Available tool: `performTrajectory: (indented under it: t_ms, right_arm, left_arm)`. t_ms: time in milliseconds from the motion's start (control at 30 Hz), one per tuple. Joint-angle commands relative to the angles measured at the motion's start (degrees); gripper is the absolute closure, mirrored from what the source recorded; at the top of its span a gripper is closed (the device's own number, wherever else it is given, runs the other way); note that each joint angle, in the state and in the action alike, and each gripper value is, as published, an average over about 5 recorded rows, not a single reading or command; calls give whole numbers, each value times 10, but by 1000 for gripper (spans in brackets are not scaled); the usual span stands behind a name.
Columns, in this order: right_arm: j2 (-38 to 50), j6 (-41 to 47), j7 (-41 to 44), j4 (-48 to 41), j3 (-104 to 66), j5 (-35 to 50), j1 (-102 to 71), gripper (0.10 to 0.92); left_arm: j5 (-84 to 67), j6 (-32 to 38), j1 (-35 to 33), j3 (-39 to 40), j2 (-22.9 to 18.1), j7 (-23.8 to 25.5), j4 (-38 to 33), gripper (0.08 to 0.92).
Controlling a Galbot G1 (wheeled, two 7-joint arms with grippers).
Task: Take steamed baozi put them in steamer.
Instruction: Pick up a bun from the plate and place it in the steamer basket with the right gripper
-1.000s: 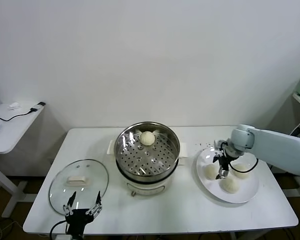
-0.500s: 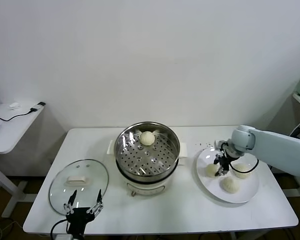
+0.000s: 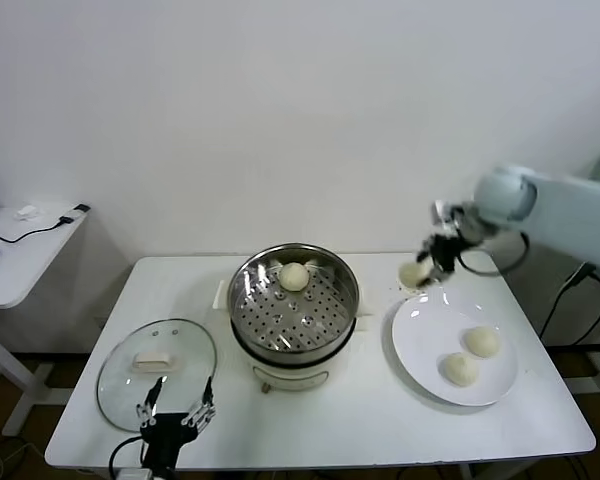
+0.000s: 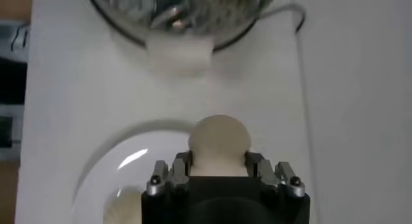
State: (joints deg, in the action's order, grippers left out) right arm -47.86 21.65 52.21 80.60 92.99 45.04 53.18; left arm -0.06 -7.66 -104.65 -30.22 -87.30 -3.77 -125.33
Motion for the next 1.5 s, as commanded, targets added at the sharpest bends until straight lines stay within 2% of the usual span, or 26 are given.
performTrajectory:
  t_ms: [33,233,500,800,1133,1233,1500]
  right_arm:
    - [-112,68,-49,75,10,172,135,457]
    - [-214,117,-125,97,-29,212,42,459]
    - [-299,138,-174,10,-42,170,-78,460]
    - [-339,142,-188,-99,-56,113,-179,457]
    - [-354,139,-194,-136,-58,84,-219,458]
    - [-354,135,-197,-143,-60,78,-226,424]
    - [-343,116,-170,-132,-74,70,-212,252]
  left_arm:
    - [0,-1,0,5,2,1,-3,177]
    - [-1,0,3,1,6,1,-3,177]
    - [1,1,3,1,4,1,3,177]
    - [1,3,3,-3,4,0,9,177]
    - [0,6,5,-4,3,-1,13,177]
    - [0,6,6,-4,4,-1,13,177]
    - [0,6,5,-2,3,-2,10,177]
